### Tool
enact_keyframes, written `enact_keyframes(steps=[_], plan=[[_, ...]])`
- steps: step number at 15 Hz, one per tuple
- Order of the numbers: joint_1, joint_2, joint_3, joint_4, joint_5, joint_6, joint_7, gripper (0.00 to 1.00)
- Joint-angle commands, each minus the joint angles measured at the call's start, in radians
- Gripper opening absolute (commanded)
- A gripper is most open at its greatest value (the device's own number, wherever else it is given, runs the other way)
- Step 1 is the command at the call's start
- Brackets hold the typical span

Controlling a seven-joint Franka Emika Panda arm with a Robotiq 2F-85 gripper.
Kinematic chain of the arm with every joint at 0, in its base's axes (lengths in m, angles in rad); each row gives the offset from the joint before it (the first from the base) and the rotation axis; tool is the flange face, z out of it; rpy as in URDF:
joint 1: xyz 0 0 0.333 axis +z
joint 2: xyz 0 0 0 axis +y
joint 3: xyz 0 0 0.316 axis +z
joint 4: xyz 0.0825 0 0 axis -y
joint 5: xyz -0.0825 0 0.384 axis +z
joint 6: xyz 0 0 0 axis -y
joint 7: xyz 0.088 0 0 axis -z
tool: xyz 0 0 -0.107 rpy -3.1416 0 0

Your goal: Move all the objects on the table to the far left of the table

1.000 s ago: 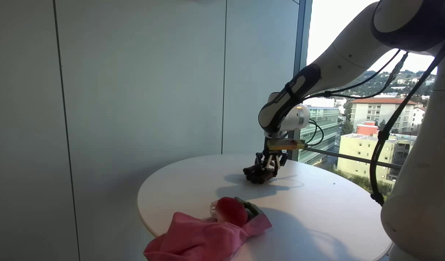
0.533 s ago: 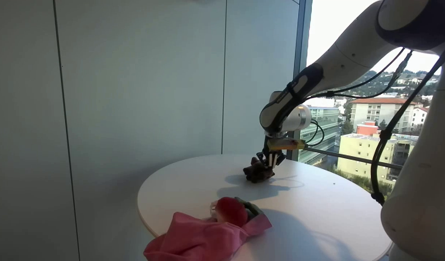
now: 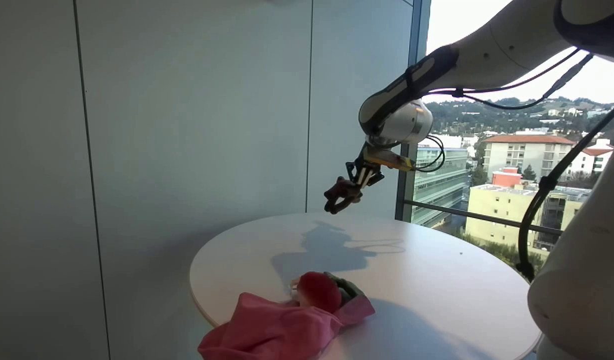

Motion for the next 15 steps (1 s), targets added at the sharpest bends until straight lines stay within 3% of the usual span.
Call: enact_keyframes(steps=[1, 5, 14, 15], plan=[[0.068, -0.054, -0.028, 0.112, 0.218, -0.195, -0.123, 0.08], [0.121, -0.084, -0.011, 0.148, 0.333, -0.404, -0.207, 0.09], [0.184, -0.114, 0.084, 0.074, 0.248, -0.772, -0.379, 0.08], [0.190, -0.113, 0.092, 0.070, 0.237, -0.807, -0.406, 0.33]])
